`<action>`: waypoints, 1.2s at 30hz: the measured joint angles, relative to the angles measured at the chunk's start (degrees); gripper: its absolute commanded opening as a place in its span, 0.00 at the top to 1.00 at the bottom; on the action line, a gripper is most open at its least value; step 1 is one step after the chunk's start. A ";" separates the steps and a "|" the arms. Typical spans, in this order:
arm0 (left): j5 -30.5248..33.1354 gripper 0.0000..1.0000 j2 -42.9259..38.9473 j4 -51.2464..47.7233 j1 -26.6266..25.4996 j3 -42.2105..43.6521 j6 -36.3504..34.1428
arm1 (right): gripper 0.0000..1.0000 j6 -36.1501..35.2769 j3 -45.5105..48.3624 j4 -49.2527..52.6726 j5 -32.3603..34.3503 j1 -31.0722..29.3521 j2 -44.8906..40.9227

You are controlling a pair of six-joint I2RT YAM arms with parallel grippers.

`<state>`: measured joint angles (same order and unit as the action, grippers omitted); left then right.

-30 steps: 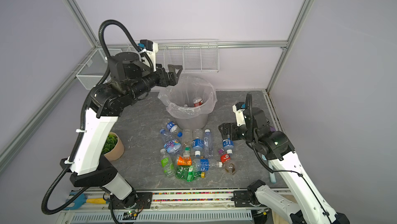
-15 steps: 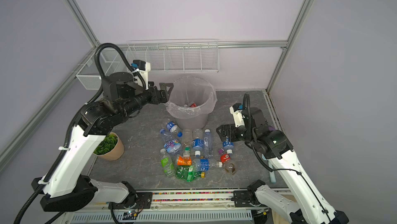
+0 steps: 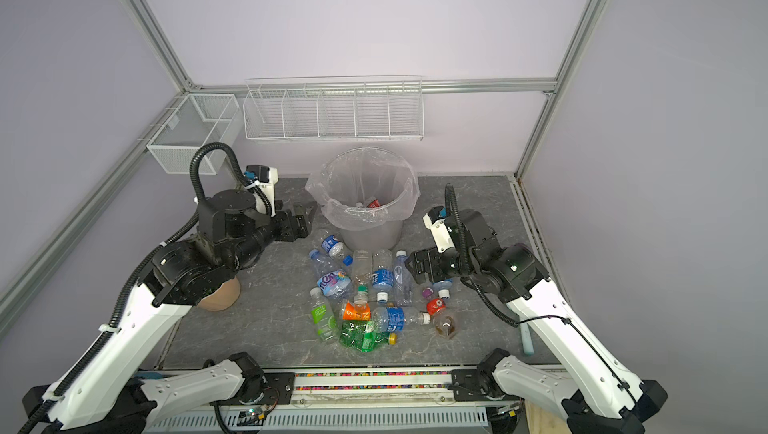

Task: Throw the plastic bottles in the bin
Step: 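Withdraw the left gripper from the bin while the right gripper moves toward the bottle pile, then reach the right gripper down to the green-labelled bottle nearest the robot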

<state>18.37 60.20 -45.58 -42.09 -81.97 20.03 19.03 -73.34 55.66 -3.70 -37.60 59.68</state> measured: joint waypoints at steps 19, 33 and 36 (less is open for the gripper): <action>-2.21 0.17 -13.46 -2.29 8.98 18.51 4.87 | 0.02 -0.28 -6.86 2.32 7.02 -11.08 7.54; -8.66 0.17 -19.32 -2.78 14.34 24.70 5.14 | 0.02 -0.46 -9.68 2.38 9.09 -17.42 13.97; -8.90 0.17 -21.46 -2.82 14.34 25.64 4.61 | 0.02 -0.46 -11.15 2.34 9.09 -18.84 16.48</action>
<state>9.47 38.74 -48.40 -27.75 -56.34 24.64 18.57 -84.49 58.00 5.39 -56.45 76.16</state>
